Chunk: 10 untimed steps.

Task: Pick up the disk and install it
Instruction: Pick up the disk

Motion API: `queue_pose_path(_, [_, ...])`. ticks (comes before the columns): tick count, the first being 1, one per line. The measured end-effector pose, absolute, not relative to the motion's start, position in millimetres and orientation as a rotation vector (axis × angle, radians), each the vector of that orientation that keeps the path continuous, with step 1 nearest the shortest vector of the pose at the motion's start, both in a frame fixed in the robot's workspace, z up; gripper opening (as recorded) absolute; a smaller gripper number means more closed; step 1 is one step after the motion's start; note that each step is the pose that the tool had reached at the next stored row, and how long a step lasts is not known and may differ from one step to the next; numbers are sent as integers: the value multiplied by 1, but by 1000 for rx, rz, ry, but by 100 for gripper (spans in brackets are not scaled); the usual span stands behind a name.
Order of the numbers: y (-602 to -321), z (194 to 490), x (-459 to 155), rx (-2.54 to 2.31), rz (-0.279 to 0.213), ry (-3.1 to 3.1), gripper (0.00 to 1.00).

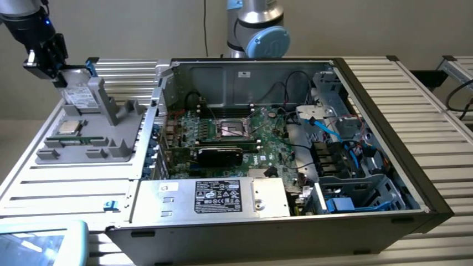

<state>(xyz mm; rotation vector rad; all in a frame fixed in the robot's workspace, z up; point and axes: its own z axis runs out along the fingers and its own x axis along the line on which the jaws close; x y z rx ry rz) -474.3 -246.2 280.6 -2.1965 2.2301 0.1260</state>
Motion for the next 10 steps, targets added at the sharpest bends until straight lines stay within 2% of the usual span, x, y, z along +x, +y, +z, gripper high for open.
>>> queue_pose_path(10, [-246,281,-474,-2210,122,2215,38])
